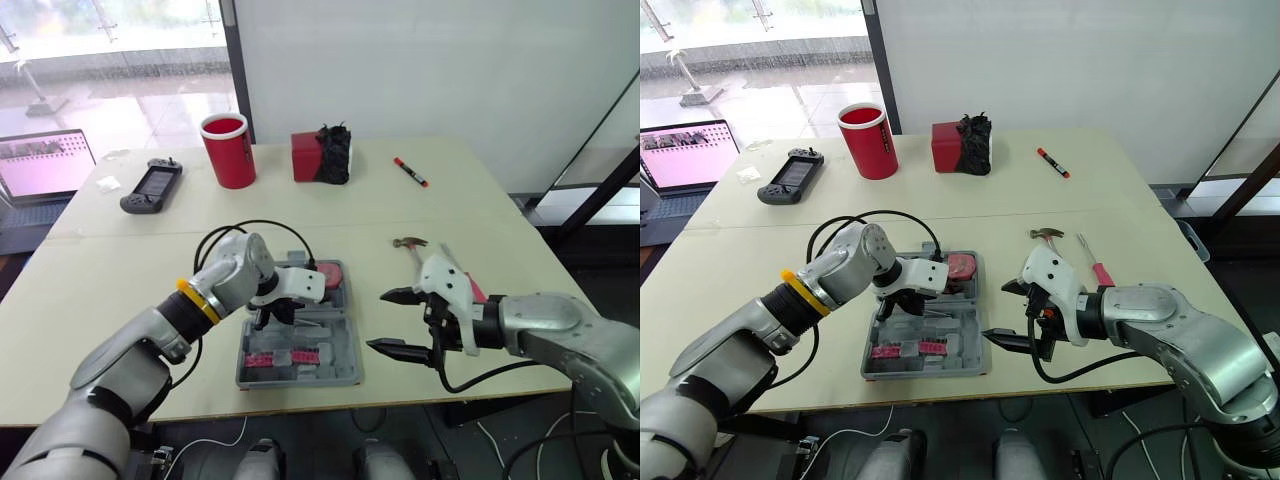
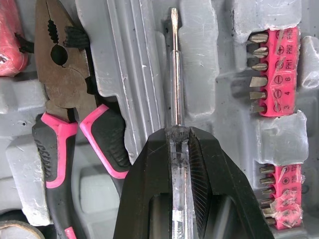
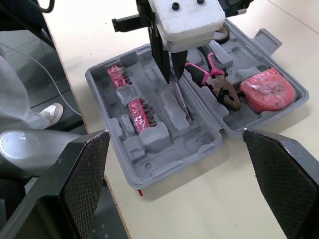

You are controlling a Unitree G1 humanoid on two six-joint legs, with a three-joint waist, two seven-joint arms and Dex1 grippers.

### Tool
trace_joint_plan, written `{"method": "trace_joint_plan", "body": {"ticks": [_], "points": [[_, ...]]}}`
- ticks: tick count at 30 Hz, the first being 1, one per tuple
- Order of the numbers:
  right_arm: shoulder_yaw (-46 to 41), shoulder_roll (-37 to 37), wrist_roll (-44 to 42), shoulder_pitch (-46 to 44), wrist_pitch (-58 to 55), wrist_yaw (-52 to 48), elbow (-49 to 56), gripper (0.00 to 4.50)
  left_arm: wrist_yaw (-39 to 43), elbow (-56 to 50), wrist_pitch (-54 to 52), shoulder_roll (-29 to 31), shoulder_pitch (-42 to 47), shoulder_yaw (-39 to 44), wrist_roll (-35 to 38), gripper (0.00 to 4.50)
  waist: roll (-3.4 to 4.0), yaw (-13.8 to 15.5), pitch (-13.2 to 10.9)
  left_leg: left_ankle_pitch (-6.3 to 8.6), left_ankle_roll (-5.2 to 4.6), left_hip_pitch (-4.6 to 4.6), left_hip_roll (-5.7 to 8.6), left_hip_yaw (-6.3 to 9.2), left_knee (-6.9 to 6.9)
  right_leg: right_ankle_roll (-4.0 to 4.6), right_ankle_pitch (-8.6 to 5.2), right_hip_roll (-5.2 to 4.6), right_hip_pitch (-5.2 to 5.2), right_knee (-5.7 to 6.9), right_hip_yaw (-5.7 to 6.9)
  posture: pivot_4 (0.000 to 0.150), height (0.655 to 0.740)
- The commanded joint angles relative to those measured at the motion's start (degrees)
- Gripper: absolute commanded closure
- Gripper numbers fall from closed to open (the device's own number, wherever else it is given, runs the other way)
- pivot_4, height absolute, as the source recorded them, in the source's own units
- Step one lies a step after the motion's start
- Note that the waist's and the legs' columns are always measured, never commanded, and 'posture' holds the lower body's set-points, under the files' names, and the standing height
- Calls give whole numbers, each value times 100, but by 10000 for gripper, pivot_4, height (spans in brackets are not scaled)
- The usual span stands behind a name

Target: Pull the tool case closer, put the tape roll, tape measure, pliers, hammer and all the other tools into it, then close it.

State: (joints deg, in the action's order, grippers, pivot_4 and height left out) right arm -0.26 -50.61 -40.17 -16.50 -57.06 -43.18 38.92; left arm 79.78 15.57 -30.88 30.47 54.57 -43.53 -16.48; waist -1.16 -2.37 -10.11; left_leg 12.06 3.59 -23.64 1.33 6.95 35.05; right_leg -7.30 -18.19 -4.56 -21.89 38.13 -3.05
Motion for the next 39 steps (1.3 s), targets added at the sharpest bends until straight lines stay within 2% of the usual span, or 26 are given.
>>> {"method": "trace_joint_plan", "body": {"ticks": [1,19,39], "points": [[-12,-19,-27,-60,36,-3,52,0,-66,180,41,38,77,57,-205,44669,0,-7,0,0,0,0,0,0,0,0,0,0,0,0,0,1500,7400],[149,-43,47,-126,92,-31,-49,0,360,-104,-67,233,-5,20,-383,44669,0,-11,0,1,-1,1,0,1,1,0,0,1,0,2,0,1500,7400],[303,47,189,-193,150,2,-120,0,513,-587,-1085,-83,-64,-42,-411,44669,0,3,0,1,-2,1,2,1,3,-3,-2,0,3,1,0,1500,7400]]}}
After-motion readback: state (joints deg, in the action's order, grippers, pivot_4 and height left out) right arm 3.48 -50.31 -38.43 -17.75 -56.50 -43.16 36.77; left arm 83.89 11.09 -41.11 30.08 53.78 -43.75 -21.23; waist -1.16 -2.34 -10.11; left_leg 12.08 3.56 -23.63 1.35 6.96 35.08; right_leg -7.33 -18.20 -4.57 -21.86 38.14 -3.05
